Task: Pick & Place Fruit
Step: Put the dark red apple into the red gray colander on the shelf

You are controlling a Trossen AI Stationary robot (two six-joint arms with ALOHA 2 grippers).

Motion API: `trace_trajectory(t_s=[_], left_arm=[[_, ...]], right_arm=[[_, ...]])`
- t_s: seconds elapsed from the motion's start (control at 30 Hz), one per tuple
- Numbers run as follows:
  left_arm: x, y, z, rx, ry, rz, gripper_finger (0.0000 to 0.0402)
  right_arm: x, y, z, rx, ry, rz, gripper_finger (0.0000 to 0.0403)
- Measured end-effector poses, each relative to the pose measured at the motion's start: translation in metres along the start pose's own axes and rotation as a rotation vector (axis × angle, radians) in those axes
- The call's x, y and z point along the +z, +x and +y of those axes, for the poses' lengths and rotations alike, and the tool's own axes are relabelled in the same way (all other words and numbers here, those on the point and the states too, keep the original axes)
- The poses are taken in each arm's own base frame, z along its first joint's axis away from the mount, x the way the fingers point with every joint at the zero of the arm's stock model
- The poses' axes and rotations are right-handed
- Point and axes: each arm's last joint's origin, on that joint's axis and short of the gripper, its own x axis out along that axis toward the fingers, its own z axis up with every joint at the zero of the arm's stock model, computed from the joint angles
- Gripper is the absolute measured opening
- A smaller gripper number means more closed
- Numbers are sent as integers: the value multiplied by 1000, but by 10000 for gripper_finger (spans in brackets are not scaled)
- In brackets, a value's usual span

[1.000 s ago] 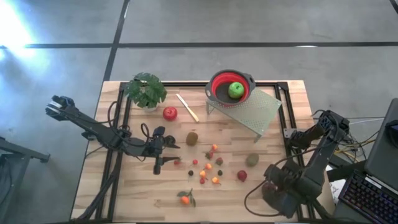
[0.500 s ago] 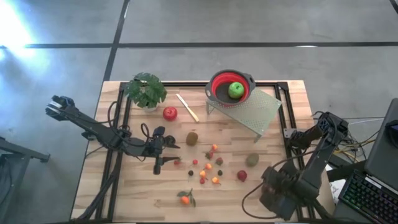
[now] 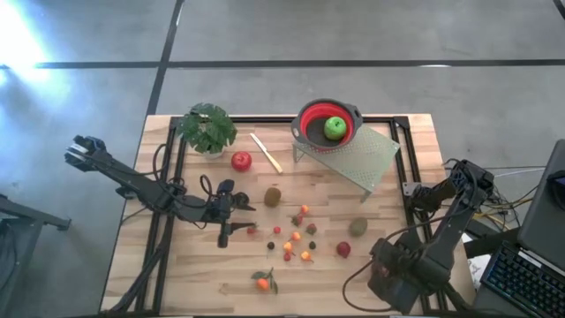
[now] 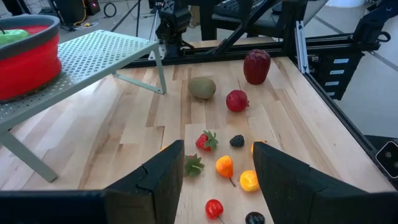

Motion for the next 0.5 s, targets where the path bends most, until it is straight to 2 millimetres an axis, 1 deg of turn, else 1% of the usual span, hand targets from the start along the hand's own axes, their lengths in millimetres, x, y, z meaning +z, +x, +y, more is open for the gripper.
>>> trace_trajectory(t_s=[0.27, 0.5], left_arm=[[0, 0, 0, 0, 0, 0, 197], [0, 0, 0, 0, 0, 0, 197]], right_arm=[[-2, 7, 0, -6, 5, 27, 341], [-2, 10, 0, -5, 6, 28, 336]])
